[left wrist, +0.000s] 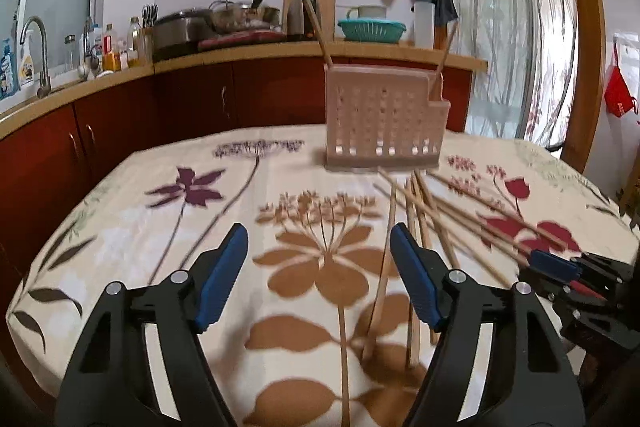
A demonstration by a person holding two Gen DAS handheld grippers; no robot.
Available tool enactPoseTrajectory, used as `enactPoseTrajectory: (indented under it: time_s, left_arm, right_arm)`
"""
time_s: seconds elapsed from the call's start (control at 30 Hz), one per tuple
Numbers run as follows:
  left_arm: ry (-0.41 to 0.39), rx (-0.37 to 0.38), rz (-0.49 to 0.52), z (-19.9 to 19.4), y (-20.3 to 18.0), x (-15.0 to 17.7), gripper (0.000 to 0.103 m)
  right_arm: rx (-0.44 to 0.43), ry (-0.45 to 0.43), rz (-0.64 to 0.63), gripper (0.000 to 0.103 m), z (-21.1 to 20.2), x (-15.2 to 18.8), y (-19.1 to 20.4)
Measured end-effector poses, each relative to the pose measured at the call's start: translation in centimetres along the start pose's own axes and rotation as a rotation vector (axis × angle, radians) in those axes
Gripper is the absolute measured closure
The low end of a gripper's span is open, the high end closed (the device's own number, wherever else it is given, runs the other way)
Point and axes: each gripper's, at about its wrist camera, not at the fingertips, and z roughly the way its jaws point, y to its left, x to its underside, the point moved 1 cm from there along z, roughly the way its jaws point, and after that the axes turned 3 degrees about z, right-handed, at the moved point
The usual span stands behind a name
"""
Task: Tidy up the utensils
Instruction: 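Move the right tool back down to the chopsticks while the left tool follows, then close the right tool on a chopstick while the left tool grasps another chopstick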
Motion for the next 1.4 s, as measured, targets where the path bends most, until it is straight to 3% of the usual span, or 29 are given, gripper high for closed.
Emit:
enactPoseTrajectory:
  time_s: [0.27,0.4,0.73,1.07,1.4]
  left_arm:
    - [0.06,0.033,0.012,0.9,-1.1,2.7,0.039]
    - [0.091,0.054,0.019,1.5,-1.6,3.5,0.046]
    - [0.146,0.1,0.023,2.6,-2.8,5.4,0.063]
    - [0.117,0.12,0.037,2.3,-3.2,5.8,0.092]
    - [0.104,0.104,0.061,1.8,-3.4,5.4,0.096]
  right_arm:
    - [-0.009,0.059,-0.014,0.082,0.9,1.0,0.3]
    - [-0.006,0.068,-0.01,0.096,1.0,1.0,0.3]
    - [-0.003,0.067,-0.006,0.097,0.8,1.0,0.3]
    - [-0.003,0.066,-0.005,0.097,0.8,1.0,0.3]
    - [0.0,0.045,-0.002,0.097,0.2,0.6,0.2]
